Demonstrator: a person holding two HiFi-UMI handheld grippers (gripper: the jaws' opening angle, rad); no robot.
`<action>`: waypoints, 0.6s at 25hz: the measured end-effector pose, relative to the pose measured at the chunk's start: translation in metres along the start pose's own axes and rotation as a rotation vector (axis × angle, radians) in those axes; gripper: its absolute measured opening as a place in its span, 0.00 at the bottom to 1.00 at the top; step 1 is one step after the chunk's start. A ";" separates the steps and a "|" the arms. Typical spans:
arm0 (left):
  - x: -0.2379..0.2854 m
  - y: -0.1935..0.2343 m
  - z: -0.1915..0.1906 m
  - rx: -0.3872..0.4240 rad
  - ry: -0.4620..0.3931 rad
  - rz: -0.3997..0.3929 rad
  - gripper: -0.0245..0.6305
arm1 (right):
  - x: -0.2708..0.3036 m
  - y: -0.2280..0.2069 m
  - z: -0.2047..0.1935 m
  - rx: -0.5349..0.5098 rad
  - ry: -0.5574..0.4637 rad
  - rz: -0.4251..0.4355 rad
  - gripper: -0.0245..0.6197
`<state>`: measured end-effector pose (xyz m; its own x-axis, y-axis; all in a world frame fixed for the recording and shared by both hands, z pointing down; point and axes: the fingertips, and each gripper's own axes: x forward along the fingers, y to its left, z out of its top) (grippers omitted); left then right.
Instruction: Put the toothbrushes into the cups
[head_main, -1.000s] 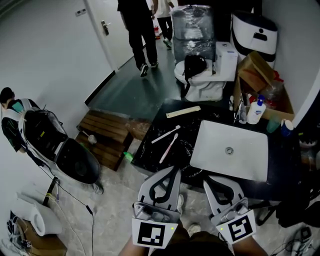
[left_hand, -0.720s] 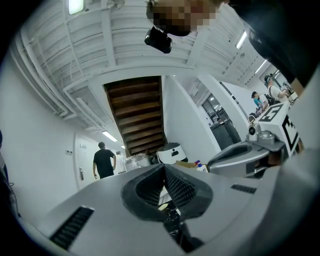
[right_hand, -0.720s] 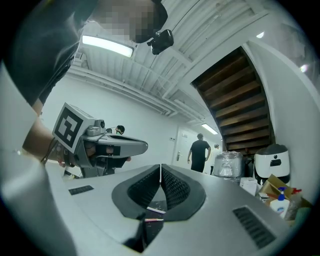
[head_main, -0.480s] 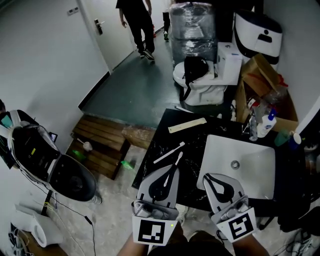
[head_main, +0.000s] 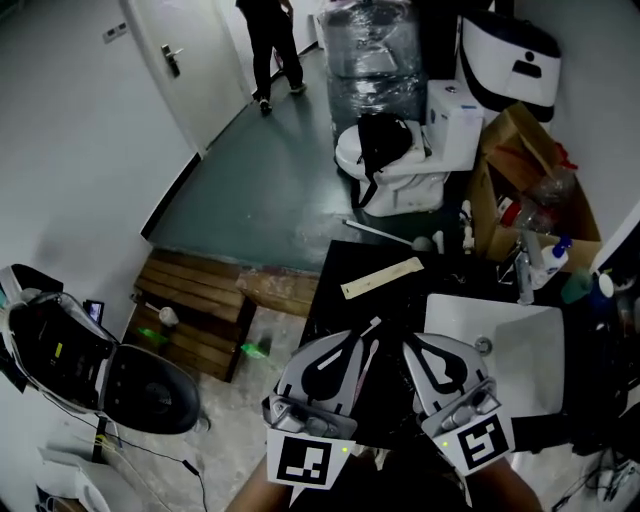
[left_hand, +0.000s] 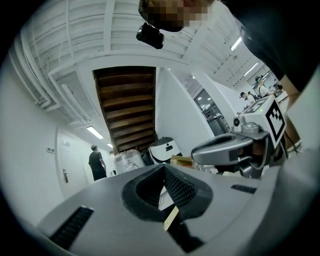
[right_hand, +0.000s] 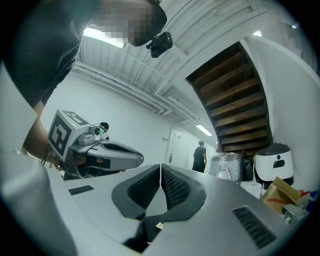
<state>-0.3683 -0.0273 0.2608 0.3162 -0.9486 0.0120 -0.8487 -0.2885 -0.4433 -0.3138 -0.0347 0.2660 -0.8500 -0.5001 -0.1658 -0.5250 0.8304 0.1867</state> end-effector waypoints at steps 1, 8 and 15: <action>0.005 0.001 -0.004 0.001 -0.006 -0.017 0.04 | 0.004 -0.004 -0.003 -0.002 0.000 -0.012 0.09; 0.035 0.010 -0.026 -0.060 -0.032 -0.099 0.04 | 0.030 -0.026 -0.021 0.017 0.030 -0.075 0.09; 0.051 0.011 -0.049 -0.071 0.015 -0.122 0.04 | 0.036 -0.033 -0.042 0.041 0.059 -0.079 0.09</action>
<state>-0.3822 -0.0849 0.3001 0.4129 -0.9076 0.0755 -0.8323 -0.4097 -0.3735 -0.3286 -0.0902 0.2942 -0.8075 -0.5774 -0.1205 -0.5896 0.7963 0.1349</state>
